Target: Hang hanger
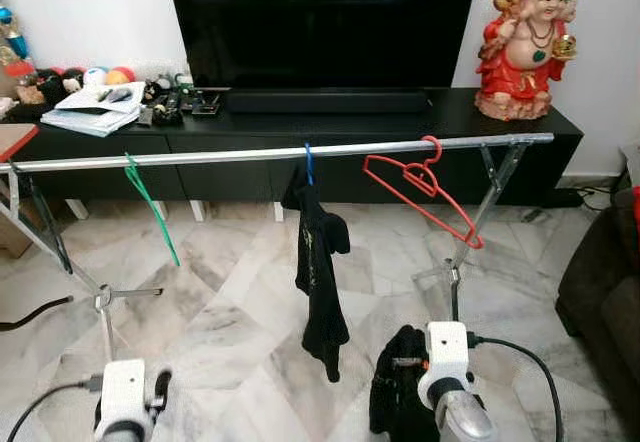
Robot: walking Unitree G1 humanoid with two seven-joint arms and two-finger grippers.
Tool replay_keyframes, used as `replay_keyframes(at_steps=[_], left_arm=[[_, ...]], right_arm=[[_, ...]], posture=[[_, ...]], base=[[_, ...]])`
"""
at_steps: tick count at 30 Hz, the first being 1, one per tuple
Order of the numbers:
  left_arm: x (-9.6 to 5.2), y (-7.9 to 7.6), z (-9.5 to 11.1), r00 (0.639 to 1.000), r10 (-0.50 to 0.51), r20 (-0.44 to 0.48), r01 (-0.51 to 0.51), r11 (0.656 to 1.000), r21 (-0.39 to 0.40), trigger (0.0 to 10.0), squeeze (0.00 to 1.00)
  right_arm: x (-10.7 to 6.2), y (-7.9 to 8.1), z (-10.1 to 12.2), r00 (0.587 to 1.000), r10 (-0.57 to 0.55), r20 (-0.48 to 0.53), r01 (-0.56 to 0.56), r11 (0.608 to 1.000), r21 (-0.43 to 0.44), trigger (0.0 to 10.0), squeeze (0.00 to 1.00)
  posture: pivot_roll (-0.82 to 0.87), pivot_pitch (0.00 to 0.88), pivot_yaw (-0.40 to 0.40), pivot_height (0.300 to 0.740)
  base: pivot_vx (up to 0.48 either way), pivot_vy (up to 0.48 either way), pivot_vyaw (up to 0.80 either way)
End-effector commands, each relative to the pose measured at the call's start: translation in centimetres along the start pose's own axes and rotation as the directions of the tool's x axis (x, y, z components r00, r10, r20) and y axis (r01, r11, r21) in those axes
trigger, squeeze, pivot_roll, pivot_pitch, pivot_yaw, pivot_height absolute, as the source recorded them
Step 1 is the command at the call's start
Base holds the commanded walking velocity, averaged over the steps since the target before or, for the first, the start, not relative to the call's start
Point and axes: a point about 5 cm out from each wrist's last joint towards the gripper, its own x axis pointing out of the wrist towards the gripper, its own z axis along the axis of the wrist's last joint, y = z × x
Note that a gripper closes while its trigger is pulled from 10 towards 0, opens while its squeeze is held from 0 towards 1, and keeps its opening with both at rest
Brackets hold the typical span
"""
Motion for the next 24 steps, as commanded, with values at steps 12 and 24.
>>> replay_keyframes(at_steps=[12, 24], left_arm=[[-2.4, -1.6, 3.1, 0.975, -0.063, 0.212, 0.064, 0.998, 0.001, 10.0, 0.0], [-2.0, -1.5, 5.2, 0.968, -0.066, 0.241, 0.066, 0.998, 0.008, 10.0, 0.0]], right_arm=[[0.2, 0.2, 0.2, 0.999, 0.017, 0.049, -0.016, 1.0, -0.024, 10.0, 0.0], [0.2, 0.3, -0.5, 1.0, 0.013, 0.024, -0.012, 1.0, -0.026, 10.0, 0.0]], posture=[[-0.07, 0.0, 0.08, 0.74], [-0.07, 0.0, 0.083, 0.74]], base=[[0.0, 0.0, 0.4], [0.0, 0.0, 0.79]])
